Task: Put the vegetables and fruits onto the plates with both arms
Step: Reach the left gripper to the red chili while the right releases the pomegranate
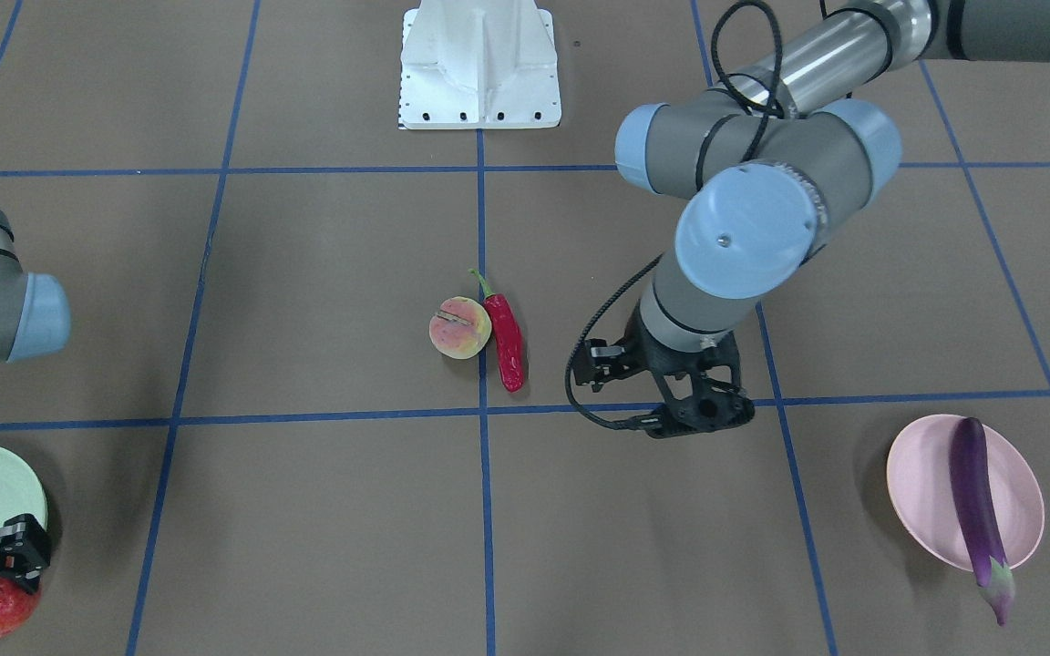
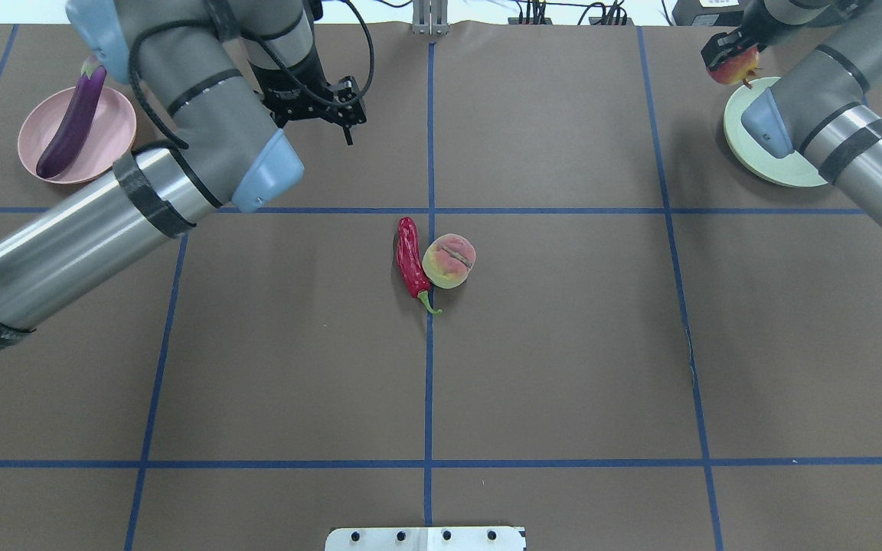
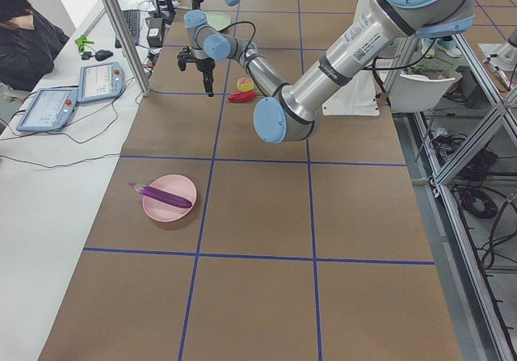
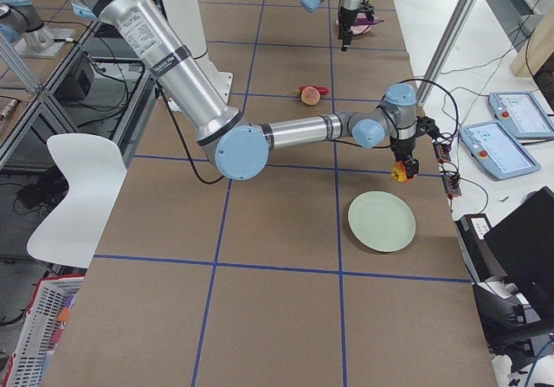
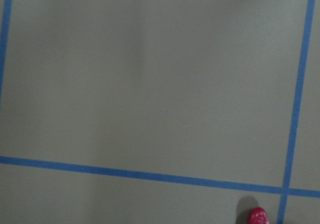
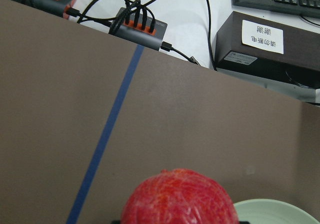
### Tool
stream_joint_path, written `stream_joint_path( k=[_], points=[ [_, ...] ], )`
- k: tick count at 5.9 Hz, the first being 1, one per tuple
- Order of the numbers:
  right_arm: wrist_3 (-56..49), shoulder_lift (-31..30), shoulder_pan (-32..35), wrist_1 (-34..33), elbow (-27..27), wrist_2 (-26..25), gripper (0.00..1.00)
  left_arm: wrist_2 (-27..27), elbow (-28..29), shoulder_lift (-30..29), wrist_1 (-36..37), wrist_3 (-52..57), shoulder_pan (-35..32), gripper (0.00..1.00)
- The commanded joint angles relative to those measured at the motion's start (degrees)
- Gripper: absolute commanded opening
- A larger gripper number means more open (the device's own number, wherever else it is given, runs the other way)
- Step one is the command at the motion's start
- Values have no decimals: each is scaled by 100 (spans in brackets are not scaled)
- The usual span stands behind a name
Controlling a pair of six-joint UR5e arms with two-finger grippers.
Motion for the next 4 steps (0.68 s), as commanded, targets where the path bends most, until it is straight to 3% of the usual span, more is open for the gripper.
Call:
stream_joint_path(
  k=[1, 3, 4],
  points=[
    [-483, -437, 62, 151, -18, 55, 0, 282, 184, -25, -370, -408, 398, 100],
    [-738, -737, 88, 117, -18, 335, 0, 512, 264, -51, -416, -550, 619, 99],
    [-731, -765, 80, -5, -36, 441, 15, 538, 264, -42, -468, -646, 759, 99]
  ],
)
